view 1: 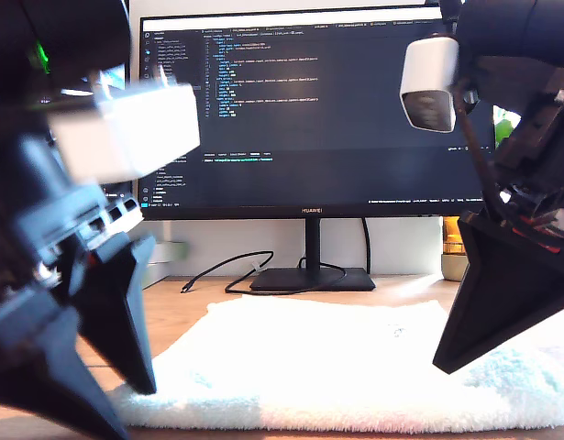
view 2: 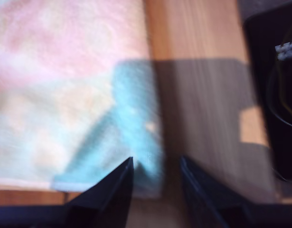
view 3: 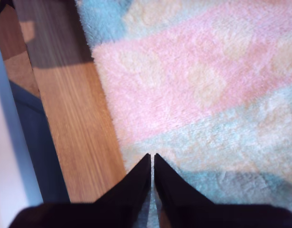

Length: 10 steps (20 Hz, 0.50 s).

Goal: Fold the tea towel to a neat square and place it to the right

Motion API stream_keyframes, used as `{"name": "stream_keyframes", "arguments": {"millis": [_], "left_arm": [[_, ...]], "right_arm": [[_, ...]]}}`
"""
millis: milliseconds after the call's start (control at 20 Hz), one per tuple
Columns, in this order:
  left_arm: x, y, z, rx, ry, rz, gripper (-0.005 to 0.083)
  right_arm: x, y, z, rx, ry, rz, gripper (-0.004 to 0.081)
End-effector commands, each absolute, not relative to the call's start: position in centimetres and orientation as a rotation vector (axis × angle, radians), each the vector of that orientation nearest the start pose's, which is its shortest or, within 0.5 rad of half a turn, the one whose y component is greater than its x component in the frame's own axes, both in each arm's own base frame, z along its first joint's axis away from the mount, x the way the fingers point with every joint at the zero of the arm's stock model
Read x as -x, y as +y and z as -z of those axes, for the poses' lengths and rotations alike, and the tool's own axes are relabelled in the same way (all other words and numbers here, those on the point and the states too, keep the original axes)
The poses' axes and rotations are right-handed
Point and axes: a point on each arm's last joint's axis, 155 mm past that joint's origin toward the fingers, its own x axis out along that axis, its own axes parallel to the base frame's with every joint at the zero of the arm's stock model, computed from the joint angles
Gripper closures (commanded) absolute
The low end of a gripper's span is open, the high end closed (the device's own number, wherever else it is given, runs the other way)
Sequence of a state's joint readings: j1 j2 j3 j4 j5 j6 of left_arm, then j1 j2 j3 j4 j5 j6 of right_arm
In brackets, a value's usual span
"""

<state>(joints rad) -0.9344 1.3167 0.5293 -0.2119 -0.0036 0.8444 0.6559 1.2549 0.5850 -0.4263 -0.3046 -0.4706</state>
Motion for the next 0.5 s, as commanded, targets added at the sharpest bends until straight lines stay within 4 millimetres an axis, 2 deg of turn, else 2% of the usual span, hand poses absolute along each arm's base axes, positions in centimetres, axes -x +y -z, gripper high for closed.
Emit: {"name": "stream_keyframes", "arguments": {"millis": [0, 200, 400, 450], "left_arm": [[-18.1, -24.4, -0.6, -1.205, 0.542, 1.235, 0.0497], [-17.9, -24.0, 0.8, -1.224, 0.591, 1.245, 0.0518], [-17.7, -23.8, 1.3, -1.229, 0.609, 1.249, 0.0769], [-17.7, -23.8, 1.3, -1.229, 0.609, 1.248, 0.0798]], "right_arm": [[-18.3, 21.2, -2.8, 0.584, 0.915, -1.118, 0.0782], [-18.3, 21.2, -2.8, 0.584, 0.915, -1.118, 0.0782], [-18.3, 21.3, -2.8, 0.578, 0.917, -1.115, 0.0782], [-18.3, 21.3, -2.8, 0.578, 0.917, -1.115, 0.0782]]}}
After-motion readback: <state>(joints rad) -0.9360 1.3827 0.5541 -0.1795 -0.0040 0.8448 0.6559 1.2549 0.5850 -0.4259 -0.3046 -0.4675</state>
